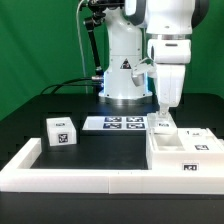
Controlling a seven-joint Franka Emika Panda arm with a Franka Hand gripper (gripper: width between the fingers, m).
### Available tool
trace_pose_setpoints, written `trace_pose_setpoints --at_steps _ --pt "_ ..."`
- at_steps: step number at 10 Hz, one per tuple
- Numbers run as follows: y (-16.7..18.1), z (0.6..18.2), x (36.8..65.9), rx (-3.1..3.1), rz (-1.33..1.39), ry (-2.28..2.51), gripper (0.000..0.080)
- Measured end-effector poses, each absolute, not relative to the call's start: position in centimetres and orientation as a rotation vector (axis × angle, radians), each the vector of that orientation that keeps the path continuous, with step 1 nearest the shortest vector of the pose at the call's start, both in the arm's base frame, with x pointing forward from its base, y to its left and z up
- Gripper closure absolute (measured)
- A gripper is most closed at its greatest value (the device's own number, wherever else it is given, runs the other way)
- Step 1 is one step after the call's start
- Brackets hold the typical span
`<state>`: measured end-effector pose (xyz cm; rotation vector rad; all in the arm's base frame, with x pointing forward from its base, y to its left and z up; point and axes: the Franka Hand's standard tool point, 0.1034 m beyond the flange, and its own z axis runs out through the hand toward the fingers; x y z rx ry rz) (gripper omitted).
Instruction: Assemble cabinet
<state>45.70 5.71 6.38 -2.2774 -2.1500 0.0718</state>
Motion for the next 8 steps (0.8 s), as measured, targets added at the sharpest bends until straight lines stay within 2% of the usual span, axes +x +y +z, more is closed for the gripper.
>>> trace_pose_setpoints --at_steps 8 --pt "5.7 6.4 47.1 -2.284 0.052 -2.150 0.0731"
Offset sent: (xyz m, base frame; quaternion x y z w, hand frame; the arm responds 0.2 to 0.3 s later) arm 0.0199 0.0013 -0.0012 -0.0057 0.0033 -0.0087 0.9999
